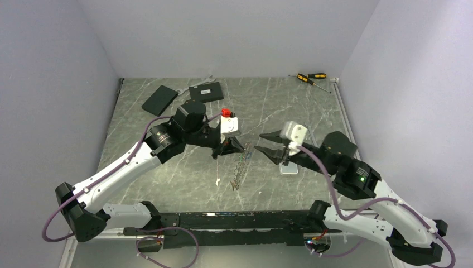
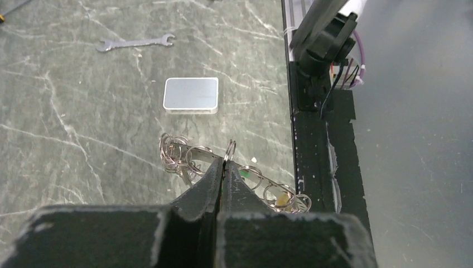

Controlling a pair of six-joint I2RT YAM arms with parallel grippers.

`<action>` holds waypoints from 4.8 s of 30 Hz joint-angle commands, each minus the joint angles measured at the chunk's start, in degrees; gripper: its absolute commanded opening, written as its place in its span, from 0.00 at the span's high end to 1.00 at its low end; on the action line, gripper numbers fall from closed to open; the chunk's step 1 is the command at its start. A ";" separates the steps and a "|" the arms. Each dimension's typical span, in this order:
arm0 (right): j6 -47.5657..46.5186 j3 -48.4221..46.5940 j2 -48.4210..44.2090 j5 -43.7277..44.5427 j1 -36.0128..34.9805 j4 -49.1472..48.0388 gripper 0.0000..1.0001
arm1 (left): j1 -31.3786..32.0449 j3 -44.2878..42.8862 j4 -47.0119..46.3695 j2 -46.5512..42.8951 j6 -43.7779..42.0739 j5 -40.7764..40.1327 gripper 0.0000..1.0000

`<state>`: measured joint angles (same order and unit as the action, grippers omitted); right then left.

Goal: Put the keys on the keyring

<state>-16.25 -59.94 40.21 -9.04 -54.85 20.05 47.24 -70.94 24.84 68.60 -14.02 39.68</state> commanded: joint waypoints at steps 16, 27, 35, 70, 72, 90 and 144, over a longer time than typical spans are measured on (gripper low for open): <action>-2.56 -3.34 13.02 -3.24 -0.08 5.61 0.69 | -0.05 -3.16 1.57 0.75 -3.91 -0.79 1.00; -3.29 -3.07 13.93 -4.48 -0.08 5.90 1.00 | -0.05 -3.02 1.25 0.14 -3.76 -0.86 1.00; -4.95 0.28 8.99 -4.50 -0.08 1.78 1.00 | -0.09 -2.78 2.06 -2.33 -4.25 -2.29 0.65; -3.43 3.00 2.68 -6.91 -0.03 -5.26 1.00 | -0.07 4.08 -9.93 -3.71 0.97 3.54 0.79; -3.27 3.07 2.61 -6.94 -0.08 -5.50 1.00 | -0.05 4.01 -9.73 -3.56 0.93 3.64 0.85; 4.56 10.70 -0.57 0.68 -0.08 -19.62 1.00 | -0.05 5.07 -11.64 -4.86 2.11 3.19 1.00; 17.88 18.29 -0.56 7.69 -0.08 -31.86 1.00 | -0.05 3.71 -11.89 -4.96 2.21 -6.48 1.00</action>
<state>1.08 -40.73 40.40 0.89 -54.94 -9.02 46.83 -64.64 12.08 63.92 -10.92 33.61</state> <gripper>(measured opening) 0.013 0.009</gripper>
